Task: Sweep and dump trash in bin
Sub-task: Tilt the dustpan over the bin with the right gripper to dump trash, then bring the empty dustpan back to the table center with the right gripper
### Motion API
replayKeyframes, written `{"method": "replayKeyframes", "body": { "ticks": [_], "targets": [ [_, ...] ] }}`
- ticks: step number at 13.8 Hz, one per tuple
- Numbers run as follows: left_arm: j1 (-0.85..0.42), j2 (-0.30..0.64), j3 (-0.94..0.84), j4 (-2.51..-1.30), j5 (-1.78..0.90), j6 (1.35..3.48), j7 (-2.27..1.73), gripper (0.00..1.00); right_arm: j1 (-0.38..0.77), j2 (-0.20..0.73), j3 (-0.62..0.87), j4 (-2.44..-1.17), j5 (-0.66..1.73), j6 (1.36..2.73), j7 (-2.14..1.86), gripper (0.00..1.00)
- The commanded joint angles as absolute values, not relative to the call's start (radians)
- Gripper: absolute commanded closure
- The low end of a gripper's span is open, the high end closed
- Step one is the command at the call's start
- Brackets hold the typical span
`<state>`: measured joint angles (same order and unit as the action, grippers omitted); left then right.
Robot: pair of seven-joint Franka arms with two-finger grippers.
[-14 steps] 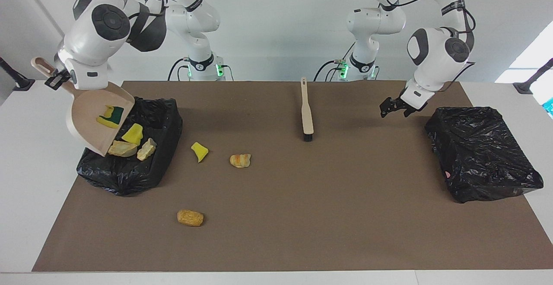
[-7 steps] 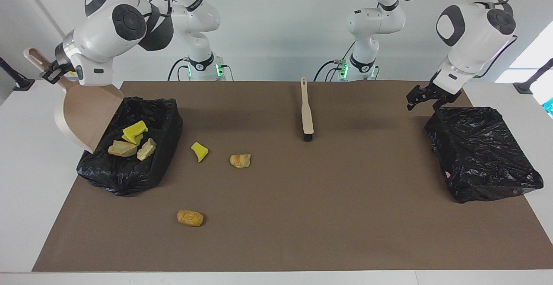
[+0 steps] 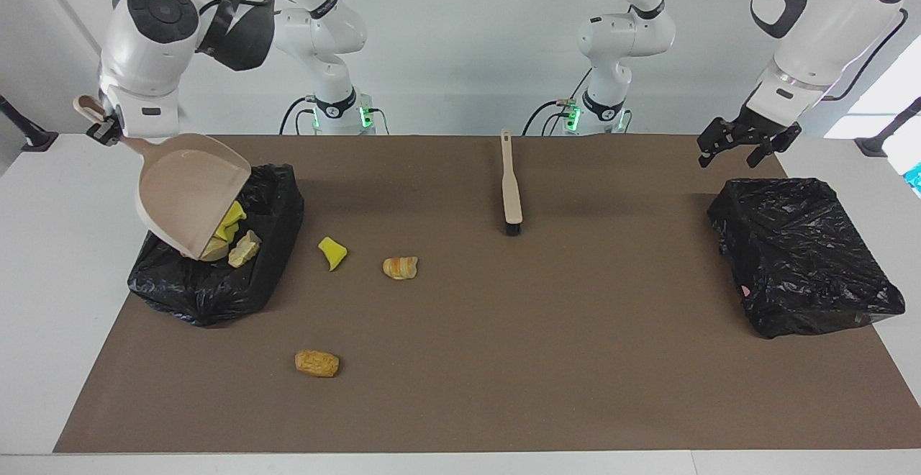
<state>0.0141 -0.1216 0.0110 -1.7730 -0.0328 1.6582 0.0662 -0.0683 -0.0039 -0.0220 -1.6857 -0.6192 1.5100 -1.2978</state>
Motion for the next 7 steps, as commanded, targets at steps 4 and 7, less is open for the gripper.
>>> {"method": "replayKeyframes", "body": {
  "ticks": [4, 7],
  "targets": [
    [0.023, -0.121, 0.009, -1.646, -0.034, 1.549, 0.017, 0.0, -0.106, -0.023, -0.026, -1.677, -0.283, 1.519, -1.174, 1.0],
    [0.015, -0.133, 0.014, -1.649, -0.034, 1.545, 0.015, 0.0, -0.092, -0.025, -0.014, -1.68, -0.219, 1.523, -0.981, 1.0]
  ]
}}
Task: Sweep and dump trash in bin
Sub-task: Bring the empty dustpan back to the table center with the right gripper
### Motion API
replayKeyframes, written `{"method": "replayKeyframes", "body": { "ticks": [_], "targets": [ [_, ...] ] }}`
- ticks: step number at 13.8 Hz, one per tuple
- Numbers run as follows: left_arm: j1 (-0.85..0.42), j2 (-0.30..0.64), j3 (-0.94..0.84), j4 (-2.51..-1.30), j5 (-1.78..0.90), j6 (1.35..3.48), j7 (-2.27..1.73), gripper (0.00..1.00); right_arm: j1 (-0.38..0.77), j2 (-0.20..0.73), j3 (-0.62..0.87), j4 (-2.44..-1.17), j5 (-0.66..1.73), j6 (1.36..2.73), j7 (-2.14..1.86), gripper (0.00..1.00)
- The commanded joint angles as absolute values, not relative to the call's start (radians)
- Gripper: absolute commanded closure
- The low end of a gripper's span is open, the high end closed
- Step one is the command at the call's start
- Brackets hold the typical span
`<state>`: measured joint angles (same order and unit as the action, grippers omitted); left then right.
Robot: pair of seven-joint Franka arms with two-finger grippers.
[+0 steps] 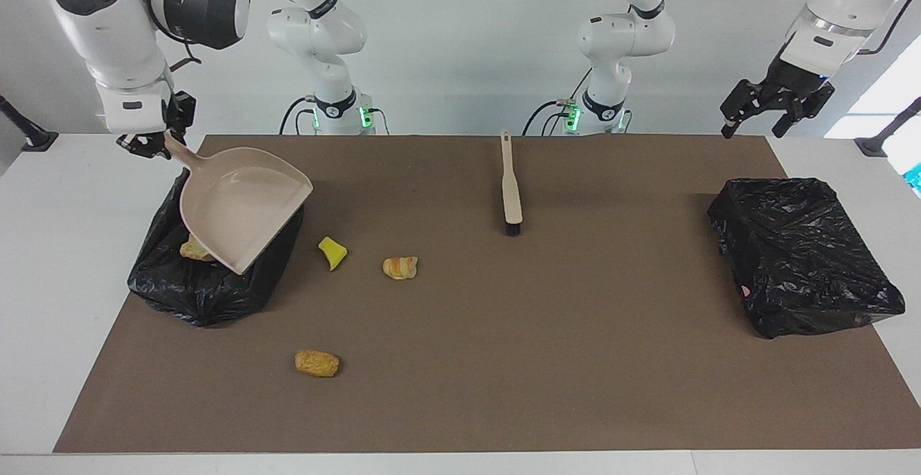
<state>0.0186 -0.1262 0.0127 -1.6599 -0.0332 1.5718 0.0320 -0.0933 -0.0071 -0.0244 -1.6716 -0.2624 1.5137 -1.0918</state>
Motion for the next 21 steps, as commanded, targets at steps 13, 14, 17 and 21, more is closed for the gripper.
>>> {"method": "replayKeyframes", "body": {
  "ticks": [13, 14, 17, 21],
  "targets": [
    [0.026, -0.144, 0.011, -1.637, -0.041, 1.509, 0.018, 0.0, 0.19, 0.066, 0.031, -1.687, 0.061, 1.69, 0.116, 1.0],
    [0.025, -0.144, 0.011, -1.637, -0.041, 1.509, 0.018, 0.0, 0.222, 0.089, 0.031, -1.686, 0.066, 1.721, 0.171, 1.0],
    [0.025, -0.144, 0.009, -1.637, -0.041, 1.509, 0.018, 0.0, 0.336, 0.175, 0.031, -1.648, 0.063, 1.789, 0.357, 1.0],
    [0.025, -0.144, 0.011, -1.637, -0.04, 1.509, 0.018, 0.0, 0.468, 0.29, 0.031, -1.568, 0.061, 1.87, 0.573, 1.0]
  ]
}}
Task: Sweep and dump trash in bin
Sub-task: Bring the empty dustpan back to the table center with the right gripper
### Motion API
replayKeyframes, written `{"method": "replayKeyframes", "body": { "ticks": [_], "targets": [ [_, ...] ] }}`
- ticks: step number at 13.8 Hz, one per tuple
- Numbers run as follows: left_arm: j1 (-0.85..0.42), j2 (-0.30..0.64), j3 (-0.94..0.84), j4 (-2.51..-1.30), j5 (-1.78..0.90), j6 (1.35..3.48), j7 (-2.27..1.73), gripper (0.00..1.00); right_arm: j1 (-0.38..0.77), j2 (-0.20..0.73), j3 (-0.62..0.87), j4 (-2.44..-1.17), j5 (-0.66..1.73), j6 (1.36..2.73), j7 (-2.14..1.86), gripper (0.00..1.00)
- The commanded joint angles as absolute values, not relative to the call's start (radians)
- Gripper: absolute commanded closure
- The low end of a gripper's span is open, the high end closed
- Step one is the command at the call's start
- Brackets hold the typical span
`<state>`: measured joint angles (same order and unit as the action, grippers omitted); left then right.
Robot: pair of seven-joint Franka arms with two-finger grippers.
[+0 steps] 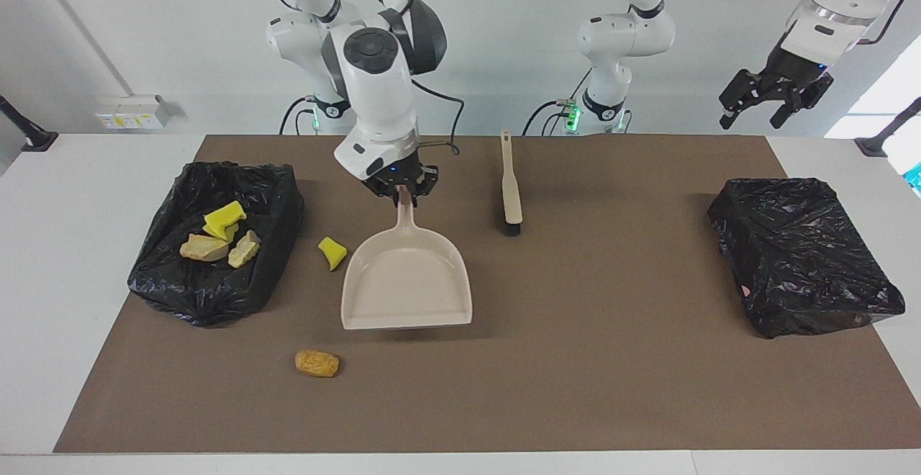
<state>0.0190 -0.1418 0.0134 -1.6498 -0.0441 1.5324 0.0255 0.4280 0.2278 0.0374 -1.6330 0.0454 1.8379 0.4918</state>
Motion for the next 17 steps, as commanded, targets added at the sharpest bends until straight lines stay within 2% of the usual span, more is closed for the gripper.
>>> {"method": "replayKeyframes", "body": {
  "ticks": [1, 6, 8, 13, 15, 16, 17],
  "targets": [
    [0.025, -0.144, 0.009, -1.637, -0.04, 1.509, 0.018, 0.0, 0.491, 0.316, 0.031, -1.556, 0.069, 1.902, 0.625, 1.0],
    [0.025, -0.144, 0.011, -1.637, -0.04, 1.509, 0.018, 0.0, 0.59, 0.529, 0.031, -1.338, 0.072, 1.962, 0.794, 1.0],
    [0.025, -0.144, 0.011, -1.637, -0.04, 1.509, 0.018, 0.0, 0.617, 0.593, 0.031, -1.292, 0.072, 2.006, 0.828, 1.0],
    [0.025, -0.144, 0.009, -1.637, -0.04, 1.509, 0.018, 0.0, 0.621, 0.67, 0.034, -1.287, 0.063, 2.085, 0.815, 1.0],
    [0.025, -0.144, 0.011, -1.635, -0.04, 1.509, 0.018, 0.0, 0.632, 0.673, 0.034, -1.289, 0.055, 2.074, 0.77, 0.98],
    [0.025, -0.144, 0.009, -1.637, -0.04, 1.509, 0.018, 0.0, 0.635, 0.667, 0.034, -1.29, 0.045, 2.071, 0.764, 0.3],
    [0.025, -0.144, 0.009, -1.635, -0.04, 1.509, 0.018, 0.0, 0.655, 0.655, 0.032, -1.295, 0.011, 2.063, 0.759, 0.0]
  ]
}}
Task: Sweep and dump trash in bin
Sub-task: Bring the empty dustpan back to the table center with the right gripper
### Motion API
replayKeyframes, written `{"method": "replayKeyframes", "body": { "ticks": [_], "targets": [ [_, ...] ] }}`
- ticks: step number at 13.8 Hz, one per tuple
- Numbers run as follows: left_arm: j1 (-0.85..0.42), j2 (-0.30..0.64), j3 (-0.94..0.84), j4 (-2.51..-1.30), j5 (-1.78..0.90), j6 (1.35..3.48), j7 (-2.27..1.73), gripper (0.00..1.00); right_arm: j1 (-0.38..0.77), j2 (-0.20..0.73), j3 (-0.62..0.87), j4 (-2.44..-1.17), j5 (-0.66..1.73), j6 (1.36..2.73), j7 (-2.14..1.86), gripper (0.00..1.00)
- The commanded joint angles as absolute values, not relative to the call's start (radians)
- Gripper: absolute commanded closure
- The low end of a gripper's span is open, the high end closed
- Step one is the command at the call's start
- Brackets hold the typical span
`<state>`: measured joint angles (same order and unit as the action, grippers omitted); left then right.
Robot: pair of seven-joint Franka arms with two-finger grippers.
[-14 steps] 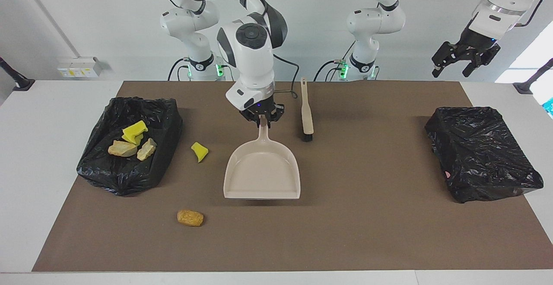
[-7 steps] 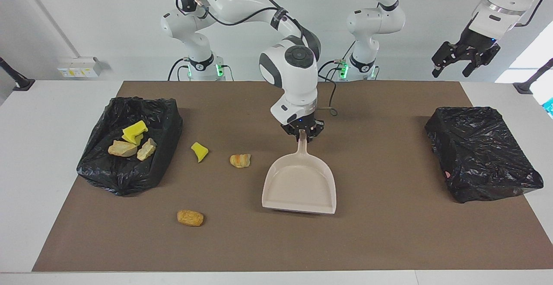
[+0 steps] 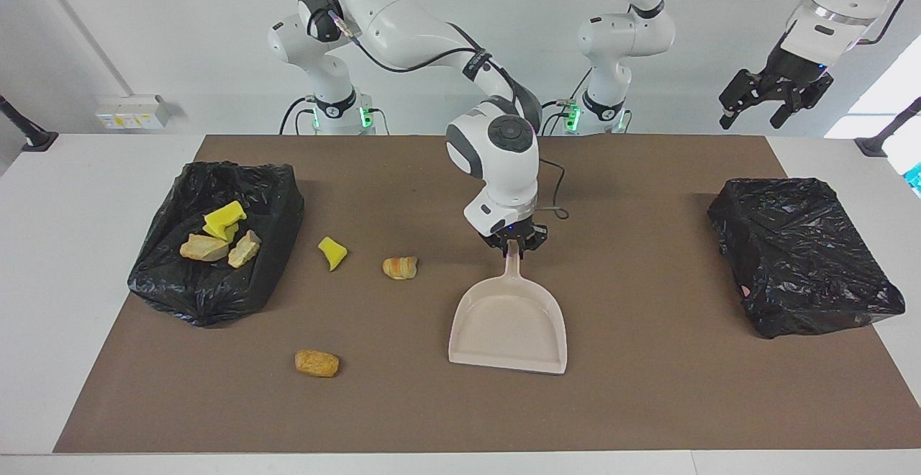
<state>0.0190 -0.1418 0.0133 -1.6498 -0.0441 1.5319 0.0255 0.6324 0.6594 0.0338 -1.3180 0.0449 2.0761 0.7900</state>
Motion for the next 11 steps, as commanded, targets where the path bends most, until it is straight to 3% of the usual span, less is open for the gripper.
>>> {"method": "replayKeyframes", "body": {
  "ticks": [1, 7, 11],
  "targets": [
    [0.025, -0.144, 0.011, -1.637, -0.04, 1.509, 0.018, 0.0, 0.672, 0.632, 0.032, -1.296, -0.007, 2.048, 0.758, 0.0],
    [0.025, -0.144, 0.011, -1.637, -0.04, 1.509, 0.018, 0.0, 0.661, 0.461, 0.038, -1.373, 0.014, 1.898, 0.747, 0.0],
    [0.025, -0.144, 0.009, -1.637, -0.04, 1.509, 0.018, 0.0, 0.71, 0.281, 0.038, -1.624, 0.086, 1.91, 0.761, 0.0]
  ]
}}
